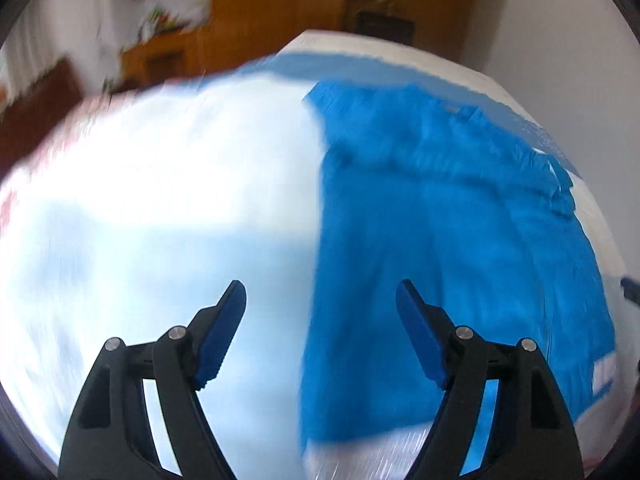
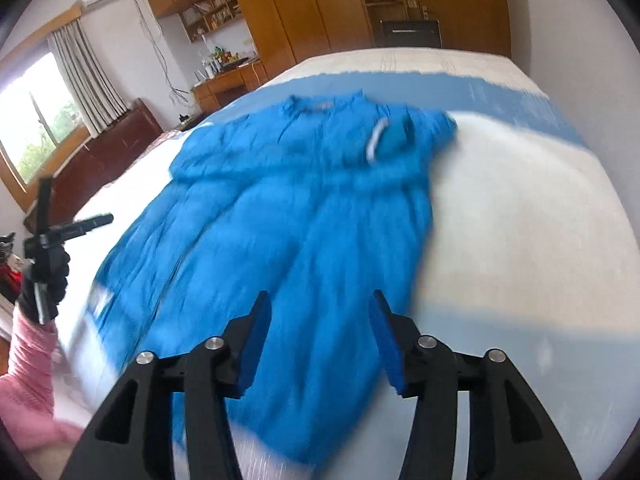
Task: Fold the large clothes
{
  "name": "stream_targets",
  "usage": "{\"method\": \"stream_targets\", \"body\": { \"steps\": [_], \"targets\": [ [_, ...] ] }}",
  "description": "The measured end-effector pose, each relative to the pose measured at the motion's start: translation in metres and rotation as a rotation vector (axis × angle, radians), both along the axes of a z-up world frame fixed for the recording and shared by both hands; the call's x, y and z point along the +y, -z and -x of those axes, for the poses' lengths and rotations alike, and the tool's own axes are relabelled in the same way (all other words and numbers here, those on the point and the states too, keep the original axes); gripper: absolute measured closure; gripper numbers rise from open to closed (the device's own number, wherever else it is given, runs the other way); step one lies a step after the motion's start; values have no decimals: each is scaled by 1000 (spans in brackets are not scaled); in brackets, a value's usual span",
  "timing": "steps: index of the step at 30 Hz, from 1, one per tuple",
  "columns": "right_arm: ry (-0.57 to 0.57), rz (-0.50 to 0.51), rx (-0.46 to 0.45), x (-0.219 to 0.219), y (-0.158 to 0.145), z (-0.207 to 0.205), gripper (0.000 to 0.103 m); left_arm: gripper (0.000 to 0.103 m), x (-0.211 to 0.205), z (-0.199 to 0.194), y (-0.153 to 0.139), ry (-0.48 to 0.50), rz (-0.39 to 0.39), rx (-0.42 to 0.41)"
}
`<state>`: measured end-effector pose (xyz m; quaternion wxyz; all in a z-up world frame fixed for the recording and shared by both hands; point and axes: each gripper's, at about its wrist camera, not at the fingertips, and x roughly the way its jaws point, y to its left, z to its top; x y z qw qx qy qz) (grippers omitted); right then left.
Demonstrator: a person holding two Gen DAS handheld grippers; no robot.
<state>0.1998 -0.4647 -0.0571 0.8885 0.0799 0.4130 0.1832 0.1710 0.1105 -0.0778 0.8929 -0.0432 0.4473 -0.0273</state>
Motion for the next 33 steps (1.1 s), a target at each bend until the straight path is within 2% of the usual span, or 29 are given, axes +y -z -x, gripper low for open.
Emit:
{"method": "stream_targets", "body": {
  "steps": [4, 7, 12, 14, 19, 20, 21, 22, 23, 25, 26, 27, 28, 33],
  "targets": [
    [41, -70, 33, -8, 16, 47, 39, 26, 25, 45, 26, -59, 152, 40],
    [42, -135, 78, -9, 27, 67, 39, 26, 30, 62, 42, -77, 209, 69],
    [41, -201, 149, -5, 46, 81, 38, 24, 29, 79, 52, -70, 236, 61],
    [32, -237, 182, 0, 56, 80, 38, 23, 24, 80, 53, -50, 269, 60],
    [40, -273, 157, 9, 63, 75, 38, 23, 5, 77, 56, 14, 308, 67],
    [33, -286, 157, 11, 65, 73, 44, 24, 2, 75, 56, 23, 333, 63],
    [25, -297, 161, 14, 68, 69, 51, 29, 0, 74, 56, 40, 369, 62],
    [22, -299, 159, 17, 69, 66, 54, 34, -3, 72, 56, 61, 416, 68],
    [19, -304, 157, 18, 70, 66, 60, 36, -7, 72, 56, 58, 414, 69],
    [25, -346, 175, 14, 73, 62, 73, 60, -10, 73, 58, 34, 377, 71],
    [19, -369, 180, 11, 74, 61, 81, 66, -9, 74, 59, 22, 373, 71],
    [16, -383, 178, 8, 73, 62, 87, 81, -6, 73, 59, 16, 376, 69],
    [9, -391, 172, 6, 72, 64, 88, 87, -3, 74, 58, 10, 391, 62],
    [-38, -325, 61, 5, 47, 85, 92, 92, -5, 85, 42, 31, 389, 4]
  ]
}}
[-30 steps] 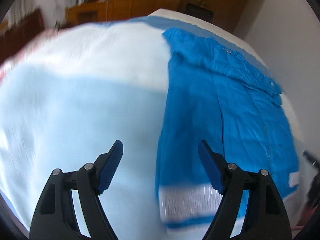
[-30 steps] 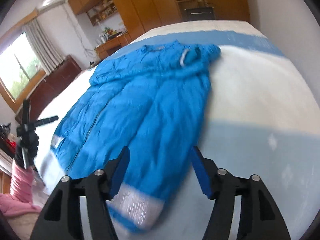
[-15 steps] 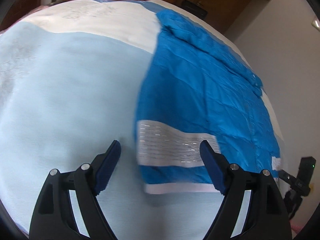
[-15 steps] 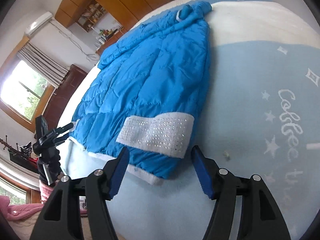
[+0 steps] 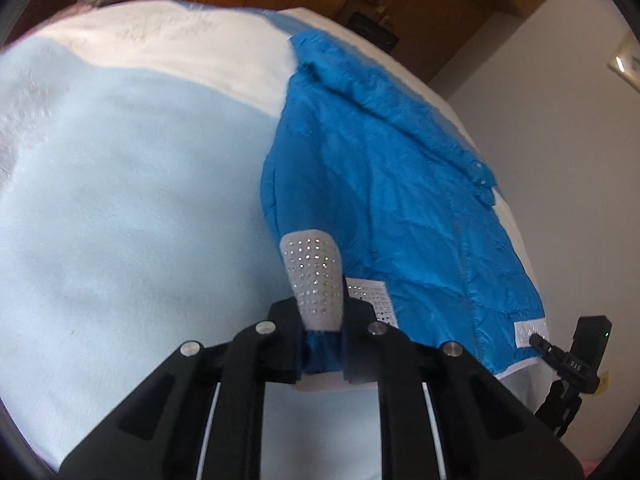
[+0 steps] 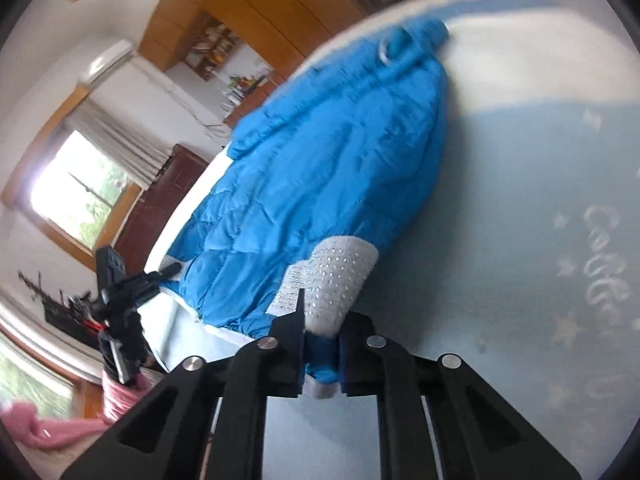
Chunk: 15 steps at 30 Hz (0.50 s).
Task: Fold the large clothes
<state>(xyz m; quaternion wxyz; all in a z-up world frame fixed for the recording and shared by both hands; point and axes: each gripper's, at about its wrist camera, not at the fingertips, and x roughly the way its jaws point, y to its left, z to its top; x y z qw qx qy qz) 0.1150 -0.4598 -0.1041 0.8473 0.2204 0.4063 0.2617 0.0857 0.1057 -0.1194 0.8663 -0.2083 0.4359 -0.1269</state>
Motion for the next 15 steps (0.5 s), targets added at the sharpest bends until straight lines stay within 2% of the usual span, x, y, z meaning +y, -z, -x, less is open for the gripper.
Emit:
{"method": "stream_targets", "body": {
  "steps": [3, 7, 11, 13, 15],
  "targets": [
    [-38, 33, -48, -2, -11, 22, 92, 92, -4, 15, -9, 17, -17, -22],
    [-71, 59, -63, -2, -11, 48, 92, 92, -4, 32, -10, 16, -17, -17],
    [-78, 103, -24, 3, 5, 53, 92, 91, 4, 33, 12, -20, -11, 25],
    [-71, 95, 9, 0, 18, 45, 92, 90, 7, 21, 26, -40, 36, 37],
    [-70, 43, 25, -5, 21, 41, 92, 91, 10, 20, 27, -53, 77, 32]
  ]
}}
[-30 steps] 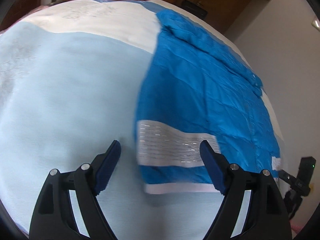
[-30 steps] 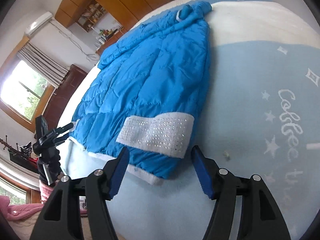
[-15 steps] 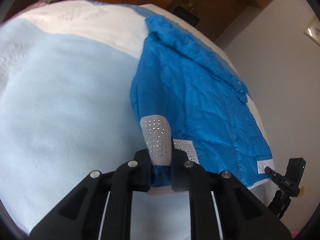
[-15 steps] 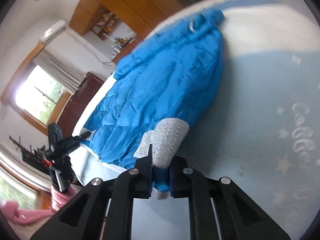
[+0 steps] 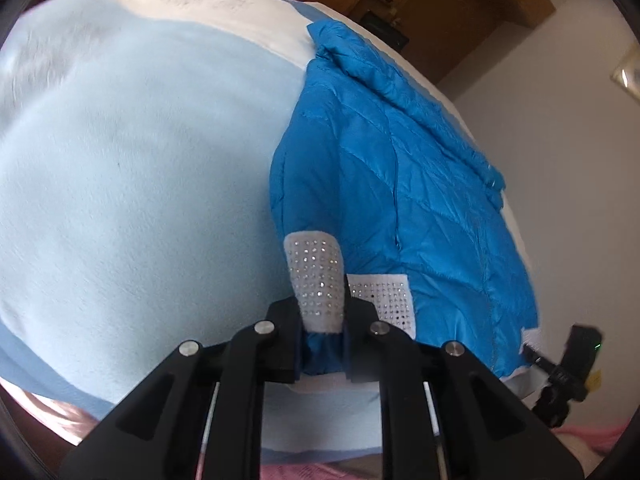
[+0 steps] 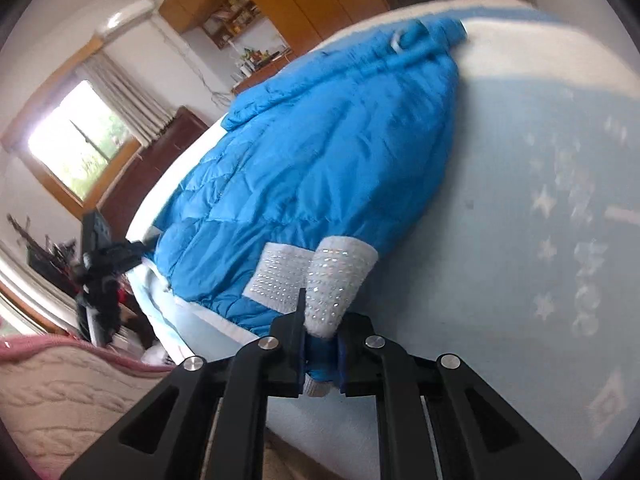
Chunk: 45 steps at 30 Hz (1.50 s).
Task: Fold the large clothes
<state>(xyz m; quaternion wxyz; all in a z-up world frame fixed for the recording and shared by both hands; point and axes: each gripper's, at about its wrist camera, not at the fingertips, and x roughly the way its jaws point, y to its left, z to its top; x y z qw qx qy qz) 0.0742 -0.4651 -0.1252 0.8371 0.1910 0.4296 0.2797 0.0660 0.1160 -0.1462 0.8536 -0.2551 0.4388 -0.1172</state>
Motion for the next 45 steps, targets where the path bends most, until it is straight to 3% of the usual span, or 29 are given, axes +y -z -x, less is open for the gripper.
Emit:
{"method": "stream_targets", "body": {
  "steps": [4, 11, 14, 18, 25, 30, 35, 45],
  "targets": [
    [-12, 2, -75, -3, -23, 7, 93, 91, 1, 9, -19, 3, 15, -65],
    [-26, -65, -177, -11, -87, -13, 94, 92, -8, -5, -84, 66, 113, -196],
    [-18, -109, -174, -19, -111, -36, 94, 92, -8, -30, -109, 91, 164, -221],
    [1, -109, -192, -26, -145, -70, 94, 92, -17, -74, -142, 109, 172, -259],
    [52, -168, -109, -43, -180, -171, 94, 92, -37, -179, -174, 134, 217, -279],
    [95, -196, -66, -48, -186, -239, 94, 92, -46, -246, -175, 122, 218, -269],
    [130, -230, -1, -55, -172, -292, 94, 92, -54, -304, -163, 95, 214, -208],
    [194, -227, 154, -64, -116, -391, 94, 91, -48, -397, -100, 26, 151, -13]
  ]
}}
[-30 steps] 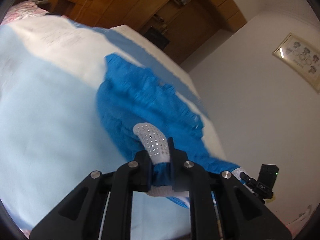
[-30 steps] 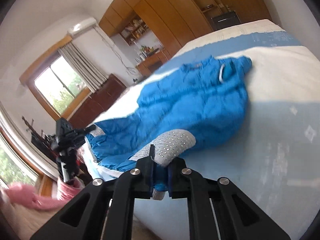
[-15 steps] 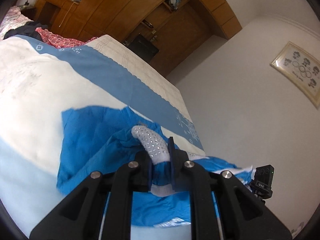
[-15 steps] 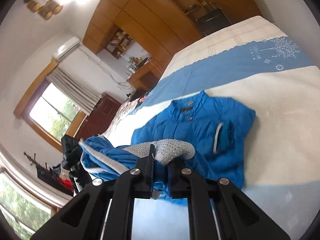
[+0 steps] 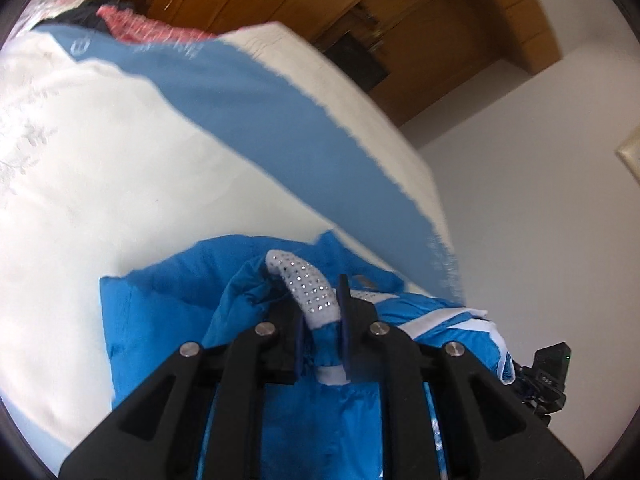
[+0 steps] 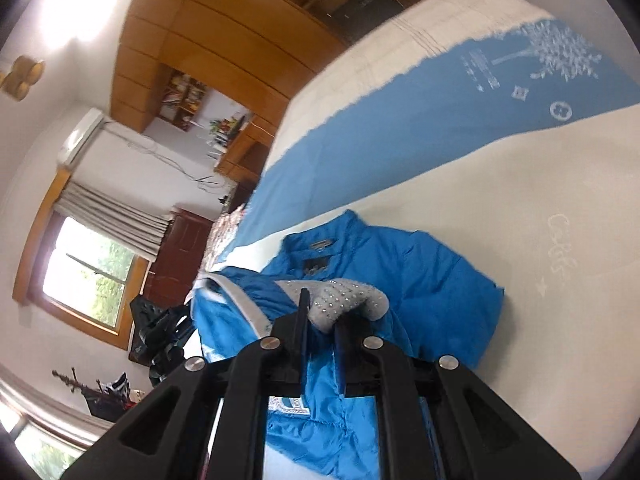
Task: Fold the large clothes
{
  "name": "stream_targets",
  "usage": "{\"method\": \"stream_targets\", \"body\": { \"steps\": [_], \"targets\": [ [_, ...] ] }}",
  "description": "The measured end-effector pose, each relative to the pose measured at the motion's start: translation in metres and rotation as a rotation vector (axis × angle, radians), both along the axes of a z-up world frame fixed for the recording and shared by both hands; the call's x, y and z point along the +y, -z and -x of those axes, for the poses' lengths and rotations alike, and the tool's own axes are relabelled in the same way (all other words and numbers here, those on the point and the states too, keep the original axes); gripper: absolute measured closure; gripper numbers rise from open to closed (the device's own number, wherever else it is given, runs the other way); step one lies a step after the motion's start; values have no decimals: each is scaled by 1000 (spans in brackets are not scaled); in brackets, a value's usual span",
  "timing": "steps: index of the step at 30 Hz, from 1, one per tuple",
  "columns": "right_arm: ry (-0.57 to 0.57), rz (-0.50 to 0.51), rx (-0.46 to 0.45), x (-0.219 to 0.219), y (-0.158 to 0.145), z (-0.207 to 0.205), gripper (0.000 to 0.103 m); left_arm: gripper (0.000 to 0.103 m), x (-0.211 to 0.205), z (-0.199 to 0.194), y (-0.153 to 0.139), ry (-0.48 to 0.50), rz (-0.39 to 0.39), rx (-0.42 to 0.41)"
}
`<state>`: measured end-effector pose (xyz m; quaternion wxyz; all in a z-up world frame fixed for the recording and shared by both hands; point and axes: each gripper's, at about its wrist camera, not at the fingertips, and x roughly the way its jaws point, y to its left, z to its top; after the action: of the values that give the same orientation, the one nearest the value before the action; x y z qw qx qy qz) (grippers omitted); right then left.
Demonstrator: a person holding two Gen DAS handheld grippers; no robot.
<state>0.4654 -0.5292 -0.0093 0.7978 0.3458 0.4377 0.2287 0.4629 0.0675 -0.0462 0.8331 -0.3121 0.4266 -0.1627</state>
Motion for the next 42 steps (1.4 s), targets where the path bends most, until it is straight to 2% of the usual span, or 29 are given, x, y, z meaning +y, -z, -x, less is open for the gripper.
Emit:
{"method": "stream_targets", "body": {
  "steps": [3, 6, 10, 13, 14, 16, 17, 18, 19, 21, 22, 23, 25, 27, 29, 31, 32, 33, 34, 36, 37, 39, 42],
  "targets": [
    [12, 1, 58, 0, 25, -22, 94, 90, -1, -24, 25, 5, -10, 61],
    [22, -17, 99, -4, 45, -38, 94, 89, -5, -37, 38, 19, -30, 78],
    [15, -31, 134, -8, 64, -47, 92, 87, -4, -47, 46, 26, -18, 100],
    [-4, -75, 138, -14, 67, -43, 82, 84, -2, -48, 45, 33, 10, 118],
    [-7, -84, 135, -15, 65, -41, 75, 82, -1, -46, 43, 41, 26, 123],
    [-19, -84, 104, -20, 55, -29, 54, 70, 5, -39, 37, 54, 67, 124],
    [-10, -57, 75, -22, 47, -21, 38, 64, 7, -35, 33, 62, 81, 114],
    [3, -12, 39, -25, 38, -12, 36, 54, 9, -29, 27, 75, 88, 97],
    [1, 15, 8, -27, 31, -4, 36, 48, 12, -21, 19, 97, 86, 80],
    [-16, 35, -20, -28, 23, 11, 36, 47, 18, -4, 9, 118, 76, 53],
    [-23, 62, -26, -26, 21, 19, 36, 46, 22, 7, 4, 114, 46, 38],
    [-31, 99, -35, -21, 19, 26, 36, 46, 22, 14, 0, 111, 8, 28],
    [-42, 184, -38, -9, 20, 36, 36, 44, 22, 30, -3, 95, -118, 3],
    [-56, 246, -28, 4, 26, 40, 36, 43, 17, 45, 2, 83, -270, 0],
    [-59, 314, -4, 17, 37, 39, 38, 43, 9, 54, 9, 108, -329, -5],
    [-66, 381, 19, 30, 47, 36, 51, 44, -1, 62, 14, 127, -372, -21],
    [-57, 415, 14, 36, 49, 37, 59, 47, -3, 64, 16, 122, -408, -27],
    [-51, 435, -1, 38, 50, 37, 71, 60, -7, 68, 16, 118, -445, -31],
    [-49, 441, -20, 42, 47, 38, 79, 70, -12, 68, 19, 117, -470, -32],
    [-29, 428, -45, 43, 38, 40, 91, 81, -18, 68, 19, 97, -477, -51],
    [-21, 422, -57, 43, 33, 40, 93, 85, -18, 70, 16, 87, -475, -65],
    [12, 419, -72, 39, 23, 46, 93, 87, -18, 73, 11, 63, -478, -99],
    [39, 433, 1, 36, 37, 45, 93, 86, -15, 64, 19, 60, -494, -72]
  ]
}}
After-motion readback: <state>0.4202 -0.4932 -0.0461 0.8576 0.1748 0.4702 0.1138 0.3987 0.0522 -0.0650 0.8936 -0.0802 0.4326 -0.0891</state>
